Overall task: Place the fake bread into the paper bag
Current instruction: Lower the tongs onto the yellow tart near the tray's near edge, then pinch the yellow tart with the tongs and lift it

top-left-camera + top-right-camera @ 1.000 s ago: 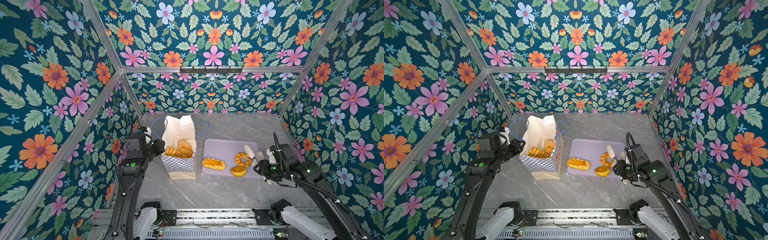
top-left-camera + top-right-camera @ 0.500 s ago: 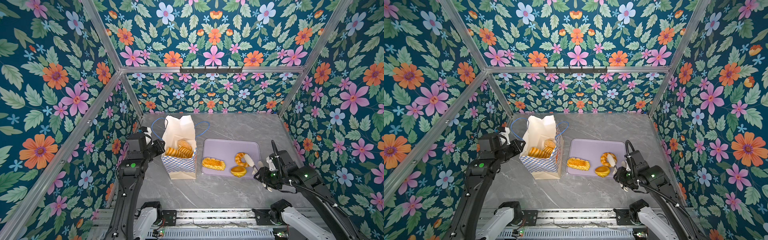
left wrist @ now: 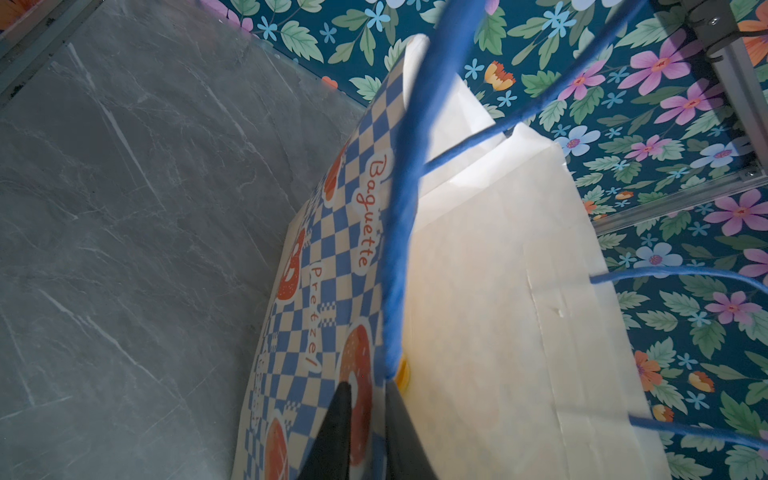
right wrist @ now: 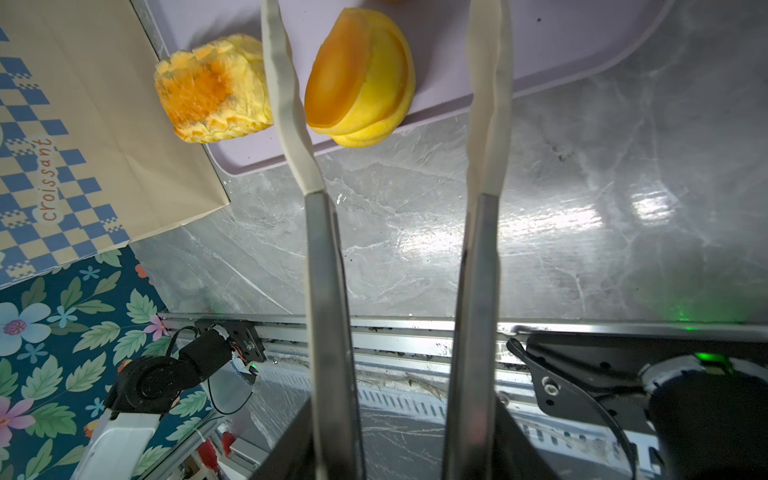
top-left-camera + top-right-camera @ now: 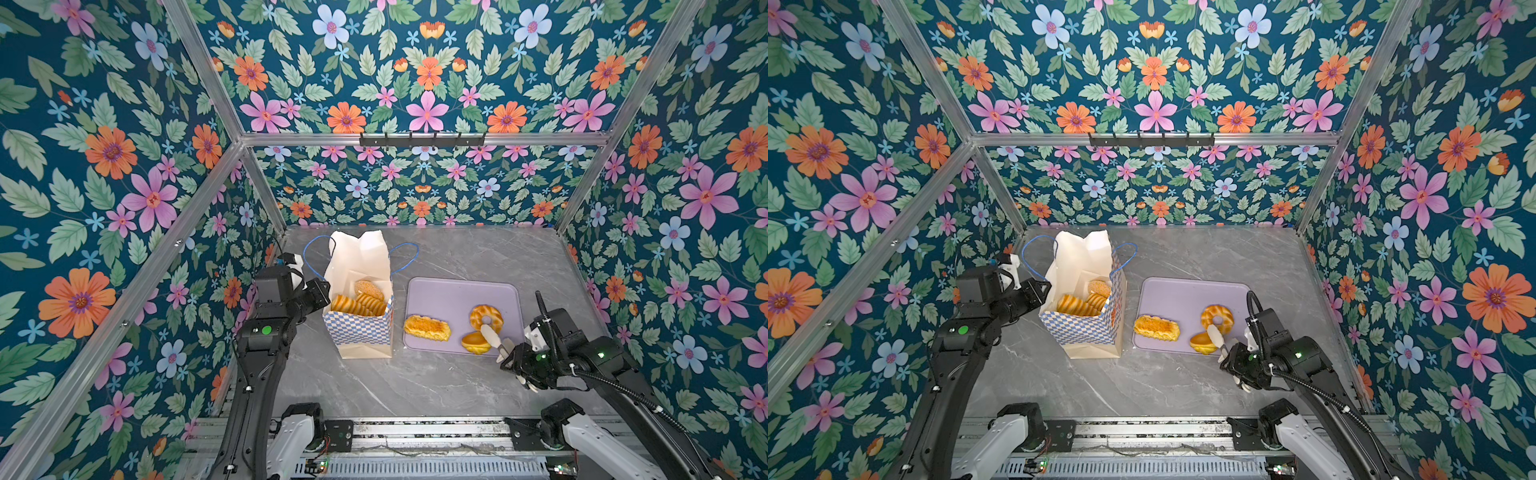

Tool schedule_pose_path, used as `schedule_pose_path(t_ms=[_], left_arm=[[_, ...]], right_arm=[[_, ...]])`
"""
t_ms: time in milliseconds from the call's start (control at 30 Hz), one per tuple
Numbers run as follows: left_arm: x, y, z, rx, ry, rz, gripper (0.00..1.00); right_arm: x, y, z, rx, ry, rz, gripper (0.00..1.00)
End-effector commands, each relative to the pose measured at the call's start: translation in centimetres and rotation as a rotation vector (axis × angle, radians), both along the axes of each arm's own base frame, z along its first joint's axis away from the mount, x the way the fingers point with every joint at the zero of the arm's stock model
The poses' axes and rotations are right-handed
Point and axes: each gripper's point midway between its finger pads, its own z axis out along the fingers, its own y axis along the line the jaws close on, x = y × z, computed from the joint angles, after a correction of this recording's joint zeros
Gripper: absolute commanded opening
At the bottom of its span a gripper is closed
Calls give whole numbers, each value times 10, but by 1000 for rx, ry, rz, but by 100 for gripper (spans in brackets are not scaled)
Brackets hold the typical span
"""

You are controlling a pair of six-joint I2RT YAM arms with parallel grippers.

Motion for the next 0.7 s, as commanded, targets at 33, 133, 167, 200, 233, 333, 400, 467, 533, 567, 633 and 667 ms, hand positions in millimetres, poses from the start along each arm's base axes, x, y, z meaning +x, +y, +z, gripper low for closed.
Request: schedule_pose_path(t_ms=[33,133,167,200,233,333,400,467,533,567,633,667], left_arm=[[1,0,3,5,-13,0,17],[0,0,4,4,-16,0,17],[0,0,4,5,-16,0,17],[0,1,4,6,-16,3,17],[-1,1,3,6,-13,3,17],[-1,1,2,7,-11,4,17],[-2,1,2,7,-11,3,17],[-2,1,1,8,-11,5,17],[-2,1,0,8,-9,5,17],[-2,1,1,8,-9,5,17],[-2,1,0,9,-8,5,17],[-2,1,-1,8,-7,5,17]], right_arm=[[0,9,-1,53,17,2,46],[2,14,-3,67,24,9,45],[2,15,-5,68,28,13,44],[2,16,-6,66,30,17,44],[2,18,-7,65,33,22,44],[4,21,-9,58,34,33,44],[6,22,-10,58,35,36,44],[7,23,-11,56,34,38,44],[8,23,-12,55,36,38,44],[8,24,-12,55,36,39,44],[9,25,-14,57,37,40,44],[9,25,-15,56,39,39,44]])
